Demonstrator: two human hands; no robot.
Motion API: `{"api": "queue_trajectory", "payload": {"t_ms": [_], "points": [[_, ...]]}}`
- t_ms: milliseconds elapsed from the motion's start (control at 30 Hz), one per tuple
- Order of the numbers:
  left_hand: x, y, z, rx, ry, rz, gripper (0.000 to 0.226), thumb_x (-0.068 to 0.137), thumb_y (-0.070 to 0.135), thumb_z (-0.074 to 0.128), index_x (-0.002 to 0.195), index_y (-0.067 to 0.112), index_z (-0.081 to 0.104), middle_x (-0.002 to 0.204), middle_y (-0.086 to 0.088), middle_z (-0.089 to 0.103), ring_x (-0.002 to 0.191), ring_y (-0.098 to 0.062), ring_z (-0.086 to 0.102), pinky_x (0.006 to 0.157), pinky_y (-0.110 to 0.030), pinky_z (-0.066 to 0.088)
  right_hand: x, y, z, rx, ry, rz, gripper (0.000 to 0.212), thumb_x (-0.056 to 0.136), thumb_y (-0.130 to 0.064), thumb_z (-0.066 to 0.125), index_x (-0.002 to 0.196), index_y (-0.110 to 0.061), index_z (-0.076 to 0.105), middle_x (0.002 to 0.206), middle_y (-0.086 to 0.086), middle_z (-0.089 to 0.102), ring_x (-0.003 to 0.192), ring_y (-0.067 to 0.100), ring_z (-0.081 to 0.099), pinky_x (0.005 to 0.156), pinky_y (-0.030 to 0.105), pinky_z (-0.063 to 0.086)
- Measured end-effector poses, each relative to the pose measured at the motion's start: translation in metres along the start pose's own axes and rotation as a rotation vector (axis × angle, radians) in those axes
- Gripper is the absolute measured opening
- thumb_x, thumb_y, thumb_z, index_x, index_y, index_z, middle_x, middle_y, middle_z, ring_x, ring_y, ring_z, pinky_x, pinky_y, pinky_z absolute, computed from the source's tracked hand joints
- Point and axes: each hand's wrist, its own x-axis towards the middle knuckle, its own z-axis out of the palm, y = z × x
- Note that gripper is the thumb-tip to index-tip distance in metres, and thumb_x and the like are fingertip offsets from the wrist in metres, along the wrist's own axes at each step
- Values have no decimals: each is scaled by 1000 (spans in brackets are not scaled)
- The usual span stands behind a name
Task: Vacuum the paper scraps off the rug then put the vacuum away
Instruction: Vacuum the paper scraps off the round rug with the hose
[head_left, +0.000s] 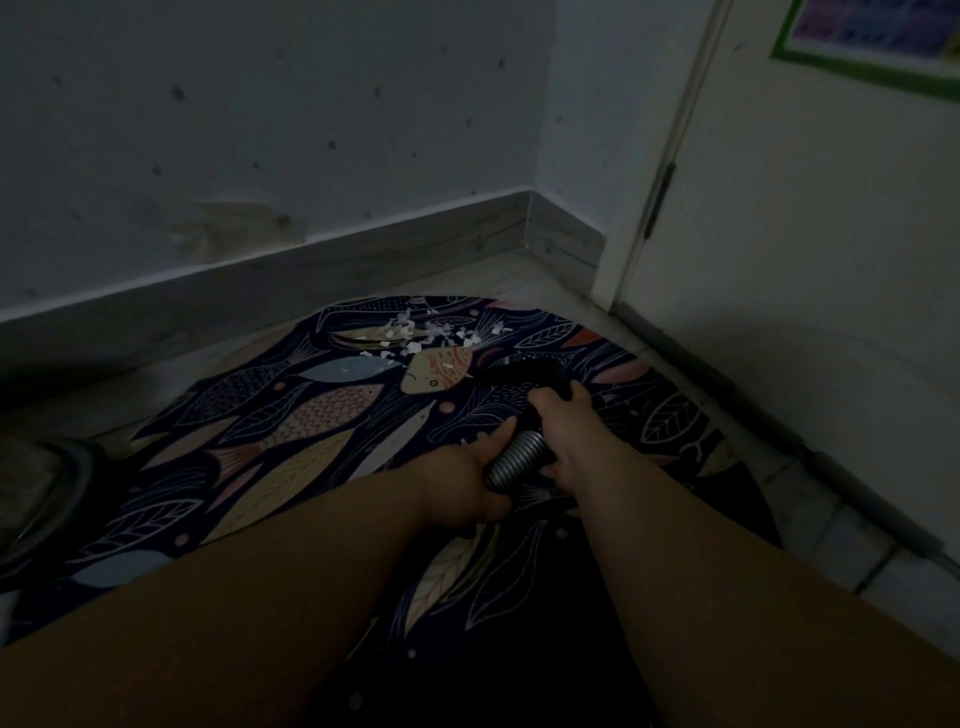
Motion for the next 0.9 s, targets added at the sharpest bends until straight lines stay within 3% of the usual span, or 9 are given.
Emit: {"api": "queue_trajectory", "payload": {"t_ms": [100,233,367,467,600,700,833,900], "points": [[4,0,2,16,-7,-12,97,87,33,62,146,38,-14,141,-9,46,120,-21,51,103,-28,41,2,1,-1,8,18,-9,72,97,-28,51,153,-41,7,134,11,46,85,28,56,55,35,50],[5,-3,2,2,2,-24,96,87,32,63,147,36,-12,144,-9,44,122,-20,49,104,-25,39,5,4,1,-2,23,-23,72,98,-28,51,153,-40,7,135,13,46,83,27,56,55,35,50],[1,-6,3,9,13,-38,95,88,33,62,147,37,-11,149,-6,37,127,-20,45,106,-22,36,7,7,9,-28,49,-25,74,95,-33,52,152,-45,7,137,13,46,95,33,58,78,49,56],[-2,-10,4,-9,21,-52,94,88,33,62,147,35,-11,150,-3,34,131,-18,40,102,-16,31,6,8,16,-31,38,-27,74,92,-35,53,150,-49,7,136,13,47,98,35,59,84,56,55],[-5,-14,2,-47,32,-101,95,88,33,62,148,32,-11,146,-6,39,130,-17,40,98,-12,29,9,9,23,-8,2,-40,74,95,-32,52,151,-47,6,136,12,46,95,32,58,83,52,55],[-7,-16,-3,-59,25,-121,93,90,28,61,149,28,-11,143,-5,43,125,-16,44,83,-5,27,13,11,32,14,-20,-52,74,95,-32,52,152,-46,7,138,12,45,97,31,57,83,51,55],[-10,-24,-8,-79,32,-154,93,90,28,60,149,30,-13,143,-6,43,122,-18,48,92,-14,35,16,10,45,-7,-49,-58,73,97,-32,51,153,-43,6,143,10,43,99,29,55,74,43,52],[-12,-30,-10,-82,42,-164,93,90,29,60,148,32,-13,141,-5,45,121,-18,48,89,-12,33,19,10,53,-11,-62,-56,73,97,-32,51,153,-44,6,147,10,41,106,32,54,75,43,52]]}}
